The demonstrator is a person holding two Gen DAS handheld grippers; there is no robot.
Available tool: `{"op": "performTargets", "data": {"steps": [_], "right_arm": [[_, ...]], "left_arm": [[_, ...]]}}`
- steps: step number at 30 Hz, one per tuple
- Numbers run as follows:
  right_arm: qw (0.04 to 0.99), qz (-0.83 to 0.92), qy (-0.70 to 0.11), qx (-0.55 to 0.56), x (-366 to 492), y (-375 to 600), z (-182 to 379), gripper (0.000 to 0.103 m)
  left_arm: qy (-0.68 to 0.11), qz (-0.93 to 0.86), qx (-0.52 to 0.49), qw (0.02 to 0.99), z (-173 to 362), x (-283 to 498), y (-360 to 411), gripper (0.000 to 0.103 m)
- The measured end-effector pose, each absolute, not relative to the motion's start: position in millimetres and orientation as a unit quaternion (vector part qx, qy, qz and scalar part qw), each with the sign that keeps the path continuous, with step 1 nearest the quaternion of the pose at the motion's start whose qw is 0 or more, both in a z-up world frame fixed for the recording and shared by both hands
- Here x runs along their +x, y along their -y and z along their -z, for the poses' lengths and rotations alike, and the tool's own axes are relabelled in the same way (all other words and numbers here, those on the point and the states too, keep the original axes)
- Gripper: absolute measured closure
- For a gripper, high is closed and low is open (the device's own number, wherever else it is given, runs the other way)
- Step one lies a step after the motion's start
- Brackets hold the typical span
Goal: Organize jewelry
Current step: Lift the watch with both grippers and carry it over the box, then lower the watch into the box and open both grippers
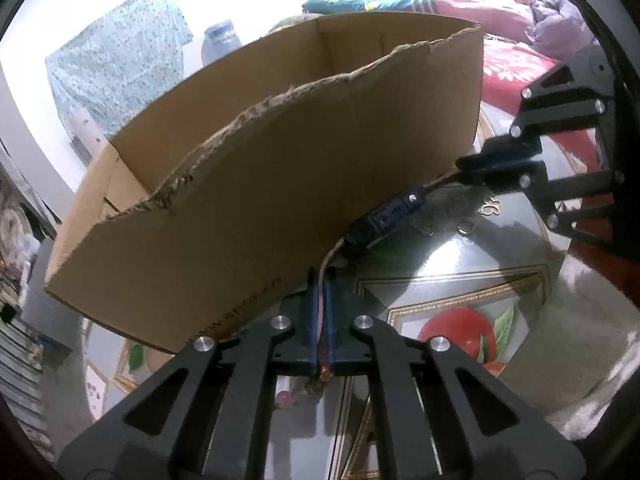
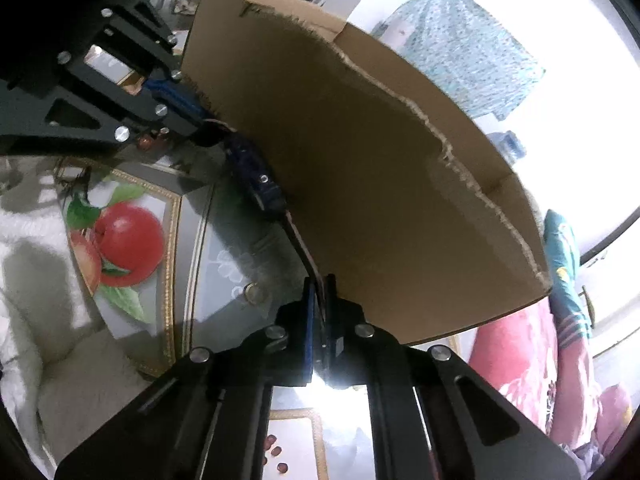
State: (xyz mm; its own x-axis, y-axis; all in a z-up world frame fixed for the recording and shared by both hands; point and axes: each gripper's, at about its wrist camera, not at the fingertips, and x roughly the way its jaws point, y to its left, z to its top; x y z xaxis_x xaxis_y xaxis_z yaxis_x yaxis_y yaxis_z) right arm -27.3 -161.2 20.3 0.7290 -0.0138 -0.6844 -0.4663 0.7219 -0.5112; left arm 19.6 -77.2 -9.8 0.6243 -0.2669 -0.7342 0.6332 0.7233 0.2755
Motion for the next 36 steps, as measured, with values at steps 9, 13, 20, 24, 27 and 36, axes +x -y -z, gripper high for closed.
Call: {"op": "performTargets", "data": {"steps": [9, 13, 20, 24, 27, 36], "right_arm": [[0.876, -0.113, -0.303, -0.359, -56, 153, -40, 0.099], [0.885, -0.1, -0.268, -0.368, -70, 148, -65, 0.099], [0.904, -0.103, -0.205, -0.361, -48, 147, -127, 0.099], [0.906, -0.144, -0.219, -0.332, -7, 156, -147, 0.099], [0.9, -0.179, -0.272, -0.291, 39, 161, -151, 0.099], [0.862, -0.218, -0.417, -0.188, 152, 188, -113, 0.099]], "left_arm": [[-0.294, 0.243, 0.27, 0.884, -23, -7, 78, 0.101], [-0.265, 0.243, 0.256, 0.897, -56, -21, 72, 0.101], [-0.231, 0.252, 0.229, 0.912, -118, 3, 59, 0.101], [-0.238, 0.27, 0.219, 0.907, -136, 42, 61, 0.101], [-0.268, 0.285, 0.206, 0.897, -135, 84, 66, 0.101], [-0.436, 0.293, 0.14, 0.839, -81, 207, 78, 0.101]]}}
